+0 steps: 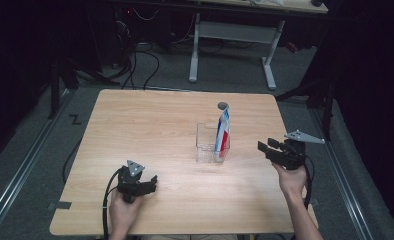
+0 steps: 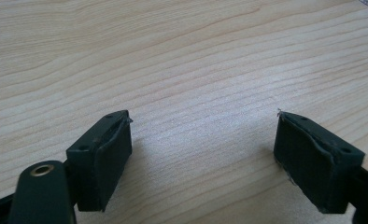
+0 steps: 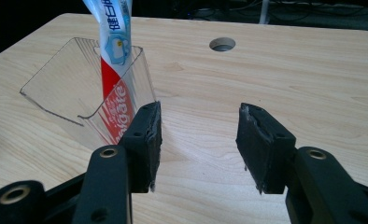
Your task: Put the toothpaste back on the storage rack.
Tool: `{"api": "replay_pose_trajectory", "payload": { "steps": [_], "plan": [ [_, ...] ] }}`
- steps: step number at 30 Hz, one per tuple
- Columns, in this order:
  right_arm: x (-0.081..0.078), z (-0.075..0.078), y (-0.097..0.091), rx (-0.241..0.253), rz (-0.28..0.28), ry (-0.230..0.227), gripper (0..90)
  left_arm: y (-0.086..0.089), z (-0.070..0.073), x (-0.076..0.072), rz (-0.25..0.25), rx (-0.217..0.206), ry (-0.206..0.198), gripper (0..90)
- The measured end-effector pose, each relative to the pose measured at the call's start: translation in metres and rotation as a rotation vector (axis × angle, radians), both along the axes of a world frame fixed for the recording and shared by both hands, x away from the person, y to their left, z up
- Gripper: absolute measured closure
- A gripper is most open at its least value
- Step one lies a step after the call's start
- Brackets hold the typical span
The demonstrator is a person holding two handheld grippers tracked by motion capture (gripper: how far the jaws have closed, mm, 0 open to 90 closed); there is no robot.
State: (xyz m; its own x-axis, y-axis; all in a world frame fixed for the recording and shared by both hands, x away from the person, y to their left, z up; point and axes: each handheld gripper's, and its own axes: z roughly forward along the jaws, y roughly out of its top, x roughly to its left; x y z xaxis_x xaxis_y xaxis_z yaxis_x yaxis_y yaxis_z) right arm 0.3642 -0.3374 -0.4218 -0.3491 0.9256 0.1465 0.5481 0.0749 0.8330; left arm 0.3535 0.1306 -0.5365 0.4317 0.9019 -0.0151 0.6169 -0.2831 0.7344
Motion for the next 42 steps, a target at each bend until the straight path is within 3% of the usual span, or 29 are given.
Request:
{"api": "replay_pose_trajectory", "payload": {
  "steps": [8,21,31,42],
  "plan": [
    [-0.008,-0.005,0.002,-0.036,0.001,-0.005,50.8,0.000,0.000,0.000,0.000,0.000,0.000,19.5],
    [-0.015,-0.022,-0.002,-0.022,-0.011,0.023,51.6,0.000,0.000,0.000,0.000,0.000,0.000,19.5],
    [-0.014,-0.039,0.004,-0.064,-0.008,0.047,52.2,0.000,0.000,0.000,0.000,0.000,0.000,19.5],
    [-0.019,-0.049,0.004,-0.062,-0.020,0.065,53.5,0.000,0.000,0.000,0.000,0.000,0.000,19.5]
  ]
}}
